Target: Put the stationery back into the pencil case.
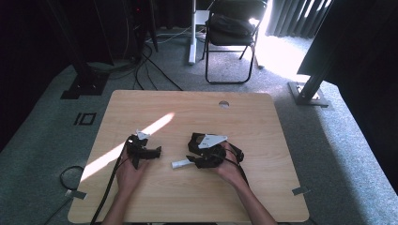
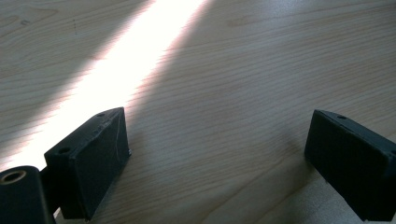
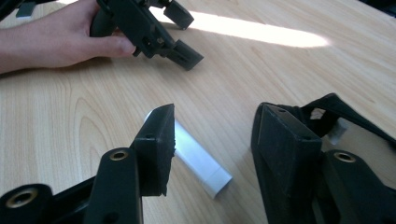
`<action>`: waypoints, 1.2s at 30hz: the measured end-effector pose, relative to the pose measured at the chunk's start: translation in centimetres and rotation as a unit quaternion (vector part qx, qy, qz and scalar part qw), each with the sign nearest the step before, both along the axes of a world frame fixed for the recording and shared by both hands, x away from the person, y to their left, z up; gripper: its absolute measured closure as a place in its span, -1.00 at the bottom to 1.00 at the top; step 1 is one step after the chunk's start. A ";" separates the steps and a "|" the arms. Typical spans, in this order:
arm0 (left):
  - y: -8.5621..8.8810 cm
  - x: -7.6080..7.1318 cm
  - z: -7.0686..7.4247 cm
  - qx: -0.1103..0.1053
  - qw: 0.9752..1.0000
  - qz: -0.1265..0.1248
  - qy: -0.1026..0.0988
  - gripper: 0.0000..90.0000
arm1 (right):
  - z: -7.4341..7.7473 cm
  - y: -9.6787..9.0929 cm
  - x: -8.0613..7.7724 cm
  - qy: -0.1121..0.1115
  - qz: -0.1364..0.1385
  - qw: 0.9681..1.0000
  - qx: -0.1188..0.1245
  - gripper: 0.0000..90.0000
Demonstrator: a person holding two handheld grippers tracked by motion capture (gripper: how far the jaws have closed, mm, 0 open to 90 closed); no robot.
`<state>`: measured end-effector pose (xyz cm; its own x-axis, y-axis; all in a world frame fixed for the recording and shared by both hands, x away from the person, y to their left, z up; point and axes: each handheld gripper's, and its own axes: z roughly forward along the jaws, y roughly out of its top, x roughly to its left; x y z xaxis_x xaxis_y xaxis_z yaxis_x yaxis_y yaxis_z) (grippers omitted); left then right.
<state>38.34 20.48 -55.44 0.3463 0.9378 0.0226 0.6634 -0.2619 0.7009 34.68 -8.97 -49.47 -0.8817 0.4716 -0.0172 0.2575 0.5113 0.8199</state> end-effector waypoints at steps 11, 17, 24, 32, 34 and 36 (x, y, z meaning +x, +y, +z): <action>0.0 0.0 0.0 0.000 1.000 0.000 0.000 -0.85 | -1.1 1.2 -0.1 0.002 0.013 1.000 -0.017 0.12; 0.0 0.0 0.0 0.000 1.000 0.000 0.000 -0.85 | -1.6 1.7 -0.1 0.002 0.014 1.000 -0.021 0.13; 0.0 0.0 0.0 0.000 1.000 0.000 0.000 -0.85 | -2.3 2.2 -0.1 0.009 0.020 0.999 -0.027 0.10; 0.0 0.0 0.0 0.000 1.000 0.000 0.000 -0.85 | -3.0 2.6 0.1 0.014 0.022 0.999 -0.036 0.10; 0.0 0.0 0.0 0.000 1.000 0.000 0.000 -0.85 | -3.1 2.7 0.1 0.014 0.024 0.999 -0.036 0.10; 0.0 0.0 0.0 0.000 1.000 0.000 0.000 -0.86 | -3.2 2.8 0.1 0.016 0.024 0.999 -0.037 0.09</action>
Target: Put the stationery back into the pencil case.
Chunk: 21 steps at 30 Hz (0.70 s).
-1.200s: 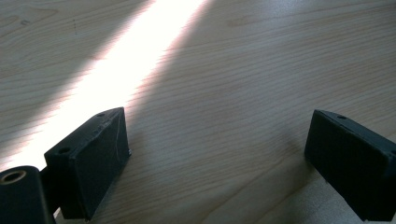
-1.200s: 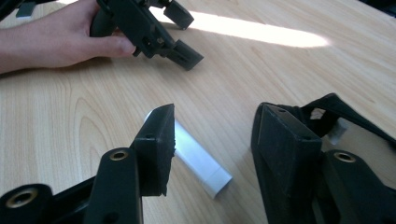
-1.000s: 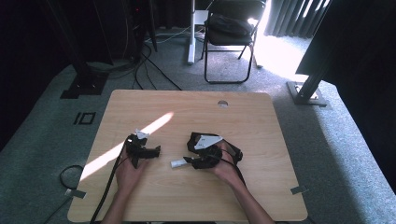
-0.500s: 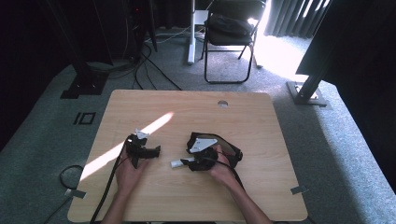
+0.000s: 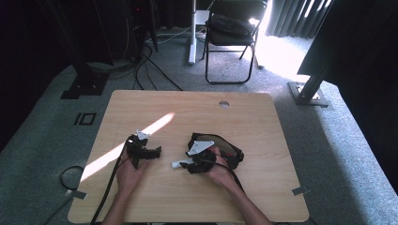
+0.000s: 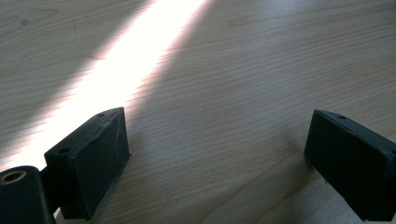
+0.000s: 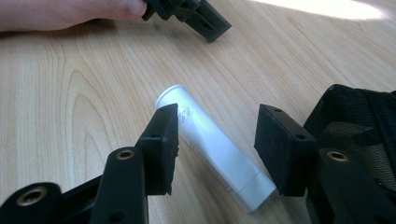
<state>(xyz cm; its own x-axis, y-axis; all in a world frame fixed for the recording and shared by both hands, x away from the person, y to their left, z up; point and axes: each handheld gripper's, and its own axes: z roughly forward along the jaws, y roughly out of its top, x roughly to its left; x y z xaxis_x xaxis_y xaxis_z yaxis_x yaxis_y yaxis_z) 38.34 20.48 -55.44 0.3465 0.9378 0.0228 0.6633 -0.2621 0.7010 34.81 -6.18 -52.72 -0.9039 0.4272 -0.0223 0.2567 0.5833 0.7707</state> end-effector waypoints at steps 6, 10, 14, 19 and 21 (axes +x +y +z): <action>0.0 0.0 0.0 0.000 1.000 0.000 0.000 -0.85 | -0.4 0.4 0.0 -0.002 0.004 1.000 -0.013 0.09; 0.0 0.0 0.0 0.000 1.000 0.000 0.000 -0.85 | -0.7 0.5 0.1 -0.002 0.003 1.000 -0.019 0.10; 0.0 0.0 0.0 0.001 1.000 0.000 0.000 -0.85 | -0.9 0.6 0.1 -0.001 0.004 1.000 -0.025 0.10; 0.0 0.0 0.0 0.000 1.000 0.000 0.000 -0.85 | -1.0 0.8 0.1 -0.006 0.007 0.999 -0.034 0.11; 0.0 0.0 0.0 0.000 1.000 0.000 0.000 -0.85 | -1.1 0.8 0.1 -0.007 0.008 0.999 -0.038 0.11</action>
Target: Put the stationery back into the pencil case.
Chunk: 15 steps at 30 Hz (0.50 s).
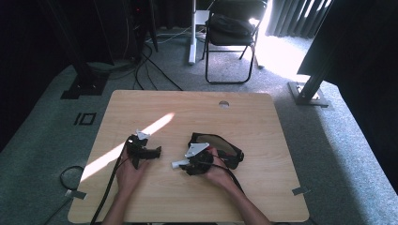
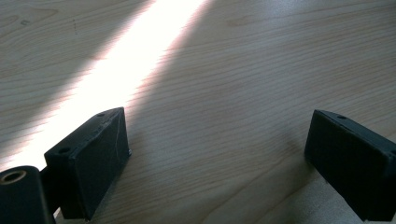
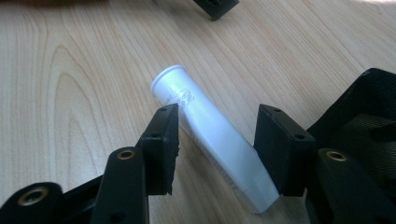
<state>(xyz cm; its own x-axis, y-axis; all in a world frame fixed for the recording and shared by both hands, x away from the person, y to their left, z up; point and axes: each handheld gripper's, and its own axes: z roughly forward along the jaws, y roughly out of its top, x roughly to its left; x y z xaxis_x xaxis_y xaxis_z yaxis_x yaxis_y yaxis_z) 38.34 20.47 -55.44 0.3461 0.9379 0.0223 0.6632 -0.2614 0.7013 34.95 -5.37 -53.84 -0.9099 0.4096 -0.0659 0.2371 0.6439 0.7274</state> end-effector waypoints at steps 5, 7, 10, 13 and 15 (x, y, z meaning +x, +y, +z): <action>0.0 0.0 0.0 0.000 1.000 0.000 0.000 -0.85 | -0.1 0.1 0.0 -0.003 0.001 1.000 -0.007 0.14; 0.0 0.0 0.0 0.000 1.000 0.000 0.000 -0.86 | -0.2 0.1 -0.1 -0.005 0.002 1.000 -0.011 0.16; 0.0 0.0 0.0 0.000 1.000 0.000 0.000 -0.85 | -0.3 0.2 -0.2 -0.006 0.005 1.000 -0.015 0.22; 0.0 0.0 0.0 0.000 1.000 0.000 0.000 -0.85 | -0.3 0.2 -0.5 -0.010 0.007 1.000 -0.017 0.30; 0.0 0.0 0.0 0.000 1.000 0.000 0.000 -0.85 | -0.3 0.2 -0.6 -0.012 0.009 1.000 -0.019 0.33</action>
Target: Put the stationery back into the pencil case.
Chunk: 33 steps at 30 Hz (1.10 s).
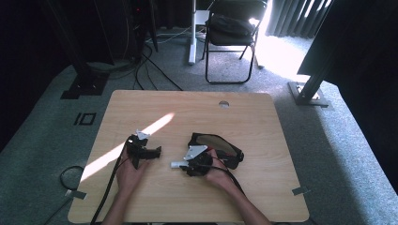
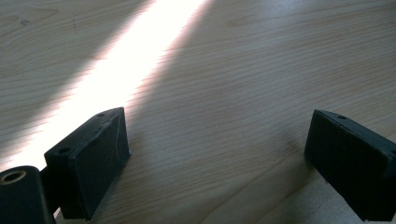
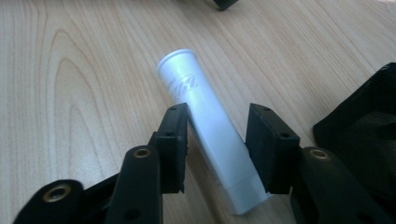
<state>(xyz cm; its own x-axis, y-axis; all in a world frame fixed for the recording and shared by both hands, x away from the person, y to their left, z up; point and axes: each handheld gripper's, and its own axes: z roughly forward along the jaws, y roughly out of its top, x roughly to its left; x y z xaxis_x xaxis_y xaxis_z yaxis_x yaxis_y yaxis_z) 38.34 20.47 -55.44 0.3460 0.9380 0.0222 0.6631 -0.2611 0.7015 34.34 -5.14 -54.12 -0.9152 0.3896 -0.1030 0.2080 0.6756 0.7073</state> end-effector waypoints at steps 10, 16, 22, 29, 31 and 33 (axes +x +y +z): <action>0.0 0.0 0.0 0.000 1.000 0.000 0.000 -0.85 | -0.1 0.3 -0.4 0.000 0.015 1.000 -0.012 0.50; 0.0 0.0 0.0 0.000 1.000 0.000 0.000 -0.85 | -0.4 0.6 -0.5 0.003 0.020 1.000 -0.020 0.47; 0.0 0.0 0.0 0.000 1.000 0.000 0.000 -0.85 | -0.4 0.1 -0.3 0.013 0.018 1.000 -0.015 0.48; 0.0 0.0 0.0 0.000 1.000 0.000 0.000 -0.85 | -0.4 0.0 -0.4 0.019 0.022 0.999 -0.017 0.56; 0.0 0.0 0.0 0.000 1.000 0.000 0.000 -0.85 | -0.4 0.0 -0.3 0.021 0.021 0.999 -0.017 0.58; 0.0 0.0 0.0 0.000 1.000 0.000 0.000 -0.85 | -0.4 0.0 -0.4 0.021 0.021 0.999 -0.018 0.58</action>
<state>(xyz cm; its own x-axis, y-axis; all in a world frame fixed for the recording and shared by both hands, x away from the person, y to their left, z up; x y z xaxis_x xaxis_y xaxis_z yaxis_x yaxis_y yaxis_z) 38.33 20.47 -55.44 0.3458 0.9380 0.0220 0.6633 -0.2610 0.7014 33.98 -5.11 -54.47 -0.9346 0.3474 -0.0768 0.2084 0.7094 0.6733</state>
